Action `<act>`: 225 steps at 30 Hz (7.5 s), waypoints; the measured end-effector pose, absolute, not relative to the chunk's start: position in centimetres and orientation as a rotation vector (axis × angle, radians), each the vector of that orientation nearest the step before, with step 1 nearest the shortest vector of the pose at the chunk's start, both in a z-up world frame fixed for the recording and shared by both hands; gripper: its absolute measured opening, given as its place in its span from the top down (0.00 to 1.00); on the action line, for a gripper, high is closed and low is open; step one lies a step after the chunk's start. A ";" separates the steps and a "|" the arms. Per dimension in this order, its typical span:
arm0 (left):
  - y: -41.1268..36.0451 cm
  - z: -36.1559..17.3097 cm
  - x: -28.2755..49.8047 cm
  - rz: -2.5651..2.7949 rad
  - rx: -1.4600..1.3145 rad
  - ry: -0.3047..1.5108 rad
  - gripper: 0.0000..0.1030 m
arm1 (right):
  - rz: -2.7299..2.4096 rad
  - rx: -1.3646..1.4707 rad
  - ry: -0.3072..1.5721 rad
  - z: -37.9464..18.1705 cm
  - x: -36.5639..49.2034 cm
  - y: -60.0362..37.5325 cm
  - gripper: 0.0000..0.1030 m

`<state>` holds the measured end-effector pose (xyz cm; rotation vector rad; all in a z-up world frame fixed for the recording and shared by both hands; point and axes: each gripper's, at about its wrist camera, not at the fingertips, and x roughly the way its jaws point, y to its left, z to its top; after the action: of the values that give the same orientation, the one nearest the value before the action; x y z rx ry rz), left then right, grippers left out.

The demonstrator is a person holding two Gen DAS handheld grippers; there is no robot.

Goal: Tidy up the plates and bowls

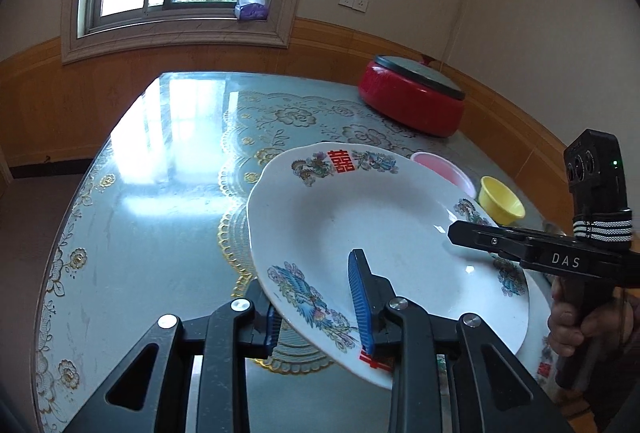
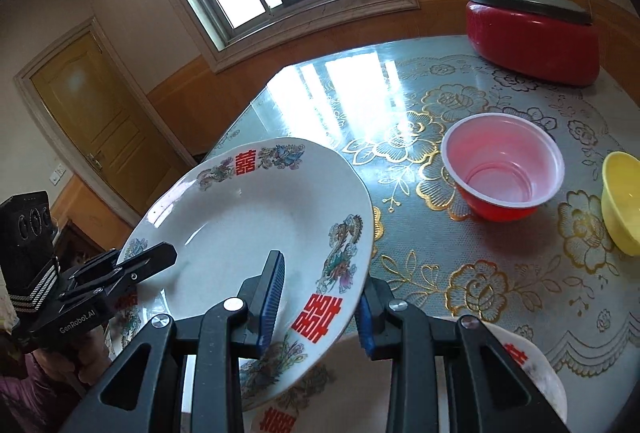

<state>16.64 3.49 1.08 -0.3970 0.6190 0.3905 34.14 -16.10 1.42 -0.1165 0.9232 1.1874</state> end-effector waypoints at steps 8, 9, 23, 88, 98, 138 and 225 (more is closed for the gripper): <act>-2.3 1.7 17.8 0.235 -0.387 0.633 0.70 | 1.090 -0.081 0.881 2.9 32.7 -24.1 0.69; -3.0 1.5 18.0 0.214 -0.388 0.641 0.70 | 1.074 -0.078 0.885 2.8 32.6 -25.3 0.69; -8.7 -1.8 21.1 0.106 -0.394 0.781 0.70 | 0.911 -0.068 0.997 -1.1 32.9 -32.2 0.69; -6.3 -2.7 18.8 0.203 -0.430 0.807 0.62 | 0.800 0.068 1.004 -1.8 35.4 -34.3 0.69; -7.6 -3.1 20.2 0.136 -0.400 0.828 0.58 | 0.817 -0.041 0.967 -1.8 34.8 -32.8 0.69; -7.3 -2.8 19.7 0.269 -0.394 0.850 0.29 | 0.971 -0.103 1.099 -3.9 33.2 -28.5 0.52; -27.4 -1.0 42.6 0.137 -0.297 0.871 0.75 | 0.828 -0.054 1.048 -3.3 54.2 -49.0 0.87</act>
<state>42.58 -27.35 -0.97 -0.2969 0.8709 0.1371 54.21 -49.00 -3.28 -0.0536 1.0477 0.8283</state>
